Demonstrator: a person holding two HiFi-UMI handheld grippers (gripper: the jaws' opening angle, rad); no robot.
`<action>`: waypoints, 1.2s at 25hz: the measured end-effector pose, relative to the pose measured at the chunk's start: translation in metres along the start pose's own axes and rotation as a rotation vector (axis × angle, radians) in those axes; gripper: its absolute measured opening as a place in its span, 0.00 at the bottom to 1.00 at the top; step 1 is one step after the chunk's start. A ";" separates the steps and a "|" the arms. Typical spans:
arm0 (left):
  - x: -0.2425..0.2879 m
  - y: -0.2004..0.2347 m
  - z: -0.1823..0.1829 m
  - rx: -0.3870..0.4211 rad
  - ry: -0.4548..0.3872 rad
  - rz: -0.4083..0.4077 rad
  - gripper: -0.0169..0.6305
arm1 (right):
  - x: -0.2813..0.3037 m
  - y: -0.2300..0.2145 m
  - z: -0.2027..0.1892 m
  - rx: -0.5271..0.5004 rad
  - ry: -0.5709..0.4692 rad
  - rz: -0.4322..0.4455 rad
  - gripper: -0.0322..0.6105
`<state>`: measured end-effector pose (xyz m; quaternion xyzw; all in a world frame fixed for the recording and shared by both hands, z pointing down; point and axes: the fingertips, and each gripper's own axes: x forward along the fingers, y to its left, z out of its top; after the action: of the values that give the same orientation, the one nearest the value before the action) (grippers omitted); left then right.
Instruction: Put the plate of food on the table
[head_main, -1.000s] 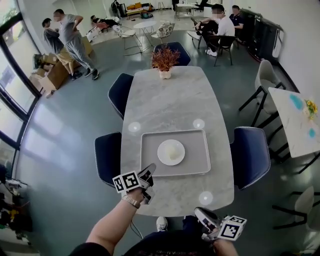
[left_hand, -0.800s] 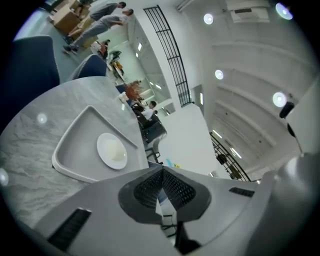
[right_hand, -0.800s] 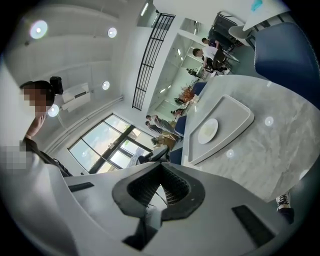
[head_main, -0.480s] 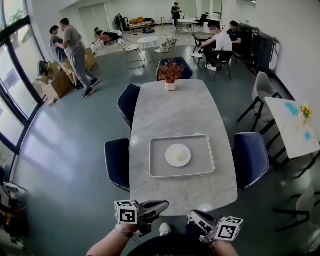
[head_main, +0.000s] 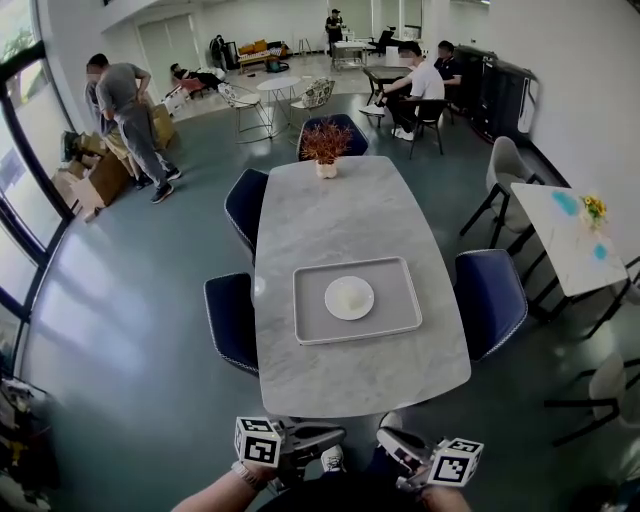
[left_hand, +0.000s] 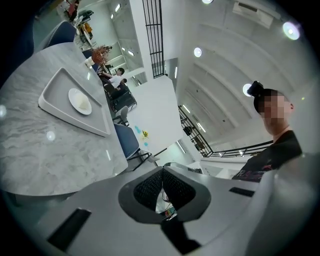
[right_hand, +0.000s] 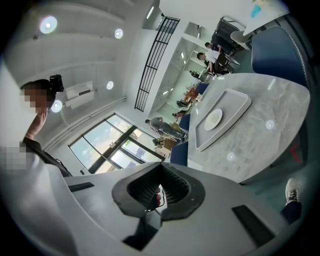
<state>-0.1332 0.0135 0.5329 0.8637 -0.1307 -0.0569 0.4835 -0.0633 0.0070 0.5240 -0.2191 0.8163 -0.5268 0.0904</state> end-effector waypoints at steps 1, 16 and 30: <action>0.001 -0.004 -0.003 0.002 0.003 0.001 0.04 | -0.003 0.003 0.000 0.002 -0.005 0.003 0.07; 0.056 -0.062 -0.042 0.005 -0.211 0.097 0.04 | -0.101 0.012 0.002 -0.105 0.125 0.070 0.07; 0.097 -0.091 -0.123 -0.032 -0.272 0.178 0.04 | -0.166 0.009 -0.039 -0.074 0.230 0.161 0.07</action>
<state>0.0030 0.1326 0.5226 0.8250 -0.2703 -0.1323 0.4783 0.0668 0.1169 0.5188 -0.0944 0.8551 -0.5089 0.0300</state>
